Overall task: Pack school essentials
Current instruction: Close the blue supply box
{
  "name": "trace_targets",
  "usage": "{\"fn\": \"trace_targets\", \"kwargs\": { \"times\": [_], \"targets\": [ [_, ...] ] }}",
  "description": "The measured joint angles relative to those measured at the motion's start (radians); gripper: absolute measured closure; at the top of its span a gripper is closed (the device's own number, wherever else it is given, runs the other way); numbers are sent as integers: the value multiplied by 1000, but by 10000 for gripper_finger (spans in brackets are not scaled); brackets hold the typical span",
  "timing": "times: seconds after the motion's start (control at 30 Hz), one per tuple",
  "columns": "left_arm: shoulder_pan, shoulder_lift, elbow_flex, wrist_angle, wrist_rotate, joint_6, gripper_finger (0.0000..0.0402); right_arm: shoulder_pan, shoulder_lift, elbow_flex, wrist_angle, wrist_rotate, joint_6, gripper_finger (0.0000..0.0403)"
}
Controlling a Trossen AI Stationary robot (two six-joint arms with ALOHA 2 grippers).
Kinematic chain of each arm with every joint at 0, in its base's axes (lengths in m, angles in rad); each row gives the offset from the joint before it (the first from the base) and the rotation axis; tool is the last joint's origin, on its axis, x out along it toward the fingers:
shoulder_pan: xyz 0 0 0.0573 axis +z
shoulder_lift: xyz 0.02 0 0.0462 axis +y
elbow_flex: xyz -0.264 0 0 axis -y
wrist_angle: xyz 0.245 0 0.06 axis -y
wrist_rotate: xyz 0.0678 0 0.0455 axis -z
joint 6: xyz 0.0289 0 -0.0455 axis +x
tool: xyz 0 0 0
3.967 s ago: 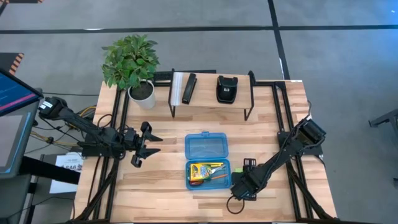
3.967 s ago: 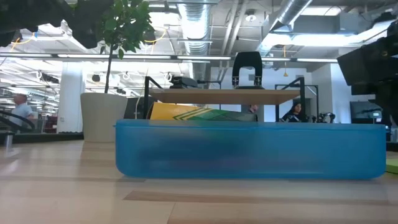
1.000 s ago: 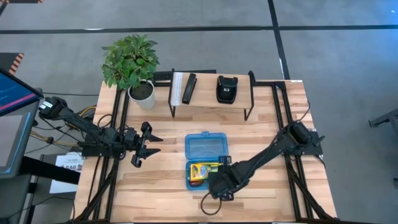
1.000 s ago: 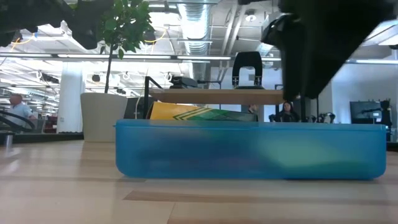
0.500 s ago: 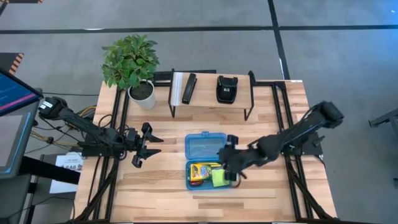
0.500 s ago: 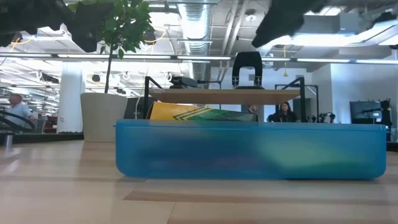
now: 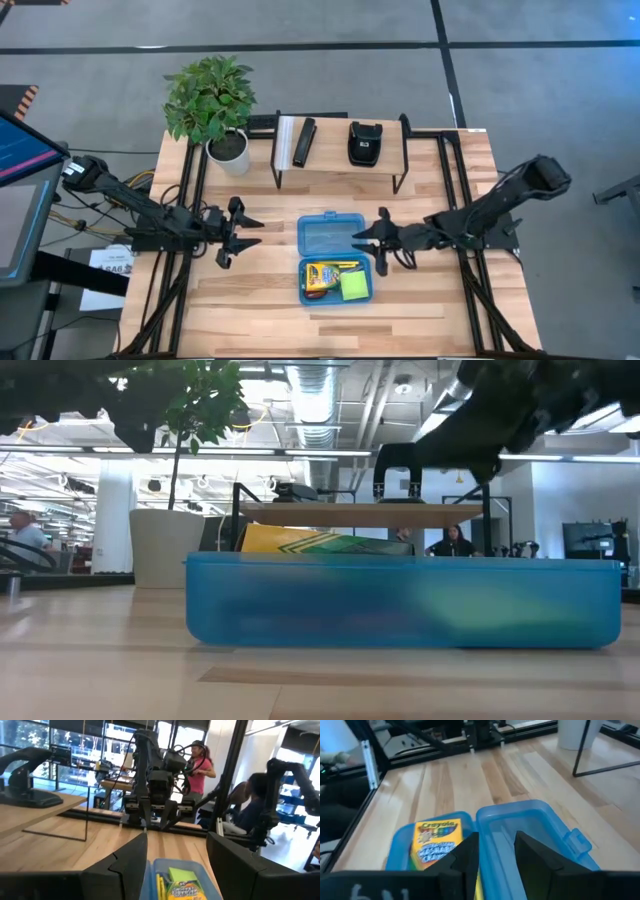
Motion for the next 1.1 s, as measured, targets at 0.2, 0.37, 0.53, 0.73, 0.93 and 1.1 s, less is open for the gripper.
{"fn": "trace_targets", "kwargs": {
  "times": [0.2,0.37,0.53,0.73,0.93,1.1],
  "targets": [
    [0,0,0,-38,-6,-12,210,-33,85,-22,133,0,-19,269],
    [0,0,0,-82,-7,-24,210,-53,163,-23,251,-1,-63,275],
    [0,0,0,-97,-7,-34,210,-73,203,-22,320,-3,-96,279],
    [0,0,0,-129,-7,-52,210,-84,191,-23,295,-11,-104,280],
    [0,0,0,-200,-22,-103,210,-77,114,-23,177,-11,-97,284],
    [12,0,0,-272,-53,-146,210,-35,31,-23,57,23,-78,285]
  ]
}}
